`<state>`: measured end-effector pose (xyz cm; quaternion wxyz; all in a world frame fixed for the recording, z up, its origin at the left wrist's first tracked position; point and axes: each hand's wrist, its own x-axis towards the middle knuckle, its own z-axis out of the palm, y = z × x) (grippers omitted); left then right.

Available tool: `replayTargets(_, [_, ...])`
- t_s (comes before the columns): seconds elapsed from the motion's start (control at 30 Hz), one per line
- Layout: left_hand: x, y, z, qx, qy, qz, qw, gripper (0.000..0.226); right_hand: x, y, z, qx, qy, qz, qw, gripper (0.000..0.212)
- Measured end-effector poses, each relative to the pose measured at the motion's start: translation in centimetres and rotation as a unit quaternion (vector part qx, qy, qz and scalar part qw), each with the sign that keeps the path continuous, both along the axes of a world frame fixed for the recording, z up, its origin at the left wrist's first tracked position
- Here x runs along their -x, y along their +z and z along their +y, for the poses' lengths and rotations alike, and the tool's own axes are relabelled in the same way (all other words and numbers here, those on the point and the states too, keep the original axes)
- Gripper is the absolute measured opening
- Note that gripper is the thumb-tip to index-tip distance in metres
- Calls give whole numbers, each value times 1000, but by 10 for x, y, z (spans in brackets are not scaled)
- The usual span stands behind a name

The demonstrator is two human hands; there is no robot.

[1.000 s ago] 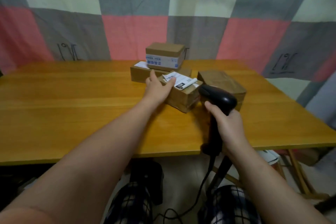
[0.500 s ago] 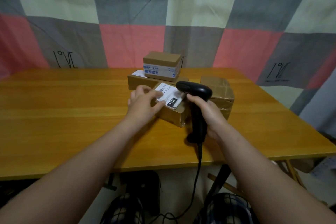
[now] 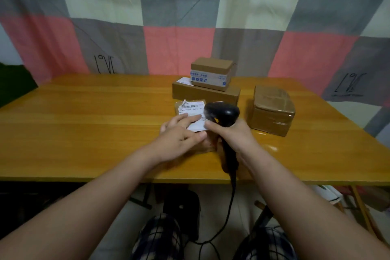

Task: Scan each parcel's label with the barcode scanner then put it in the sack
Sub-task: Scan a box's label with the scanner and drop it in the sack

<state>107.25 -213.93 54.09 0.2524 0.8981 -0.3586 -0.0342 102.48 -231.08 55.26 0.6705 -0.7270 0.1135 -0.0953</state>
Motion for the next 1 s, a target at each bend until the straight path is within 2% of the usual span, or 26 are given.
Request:
replayTargets(0.07, [3,-9,-1,78,12,4,997,42,-3,-3,8,23,-14,-8,1000,45])
replayTargets(0.1, [3,-9,-1,151,31,25,988,42,-5,-4,10,22,-24,-6,999,50])
replayTargets(0.17, [-1,-9,2,308,75,84,945,39,-8,-7,11,21,-32,5,999,53])
replayTargets(0.2, [-3,-9,4,344,97,86,930,33,-9,-8,11,23,-29,8,999,52])
replayTargets(0.27, [-10,-5,5,344,130,58,928,17,-11,-9,11,28,-23,8,999,51])
replayTargets(0.37, [-18,2,3,345,152,64,924,12,-15,-10,12,49,-26,12,998,53])
replayTargets(0.5, [-28,-2,3,198,118,1,973,3,-19,-14,14,72,-22,13,997,57])
replayTargets(0.67, [-26,3,22,211,53,48,975,15,-22,-17,13,73,-24,12,997,53])
replayTargets(0.8, [-31,4,39,152,10,50,987,28,-23,-16,14,89,-31,21,995,54])
replayTargets(1.0, [-25,-8,39,134,11,-59,989,38,-17,-11,16,111,-26,14,993,59])
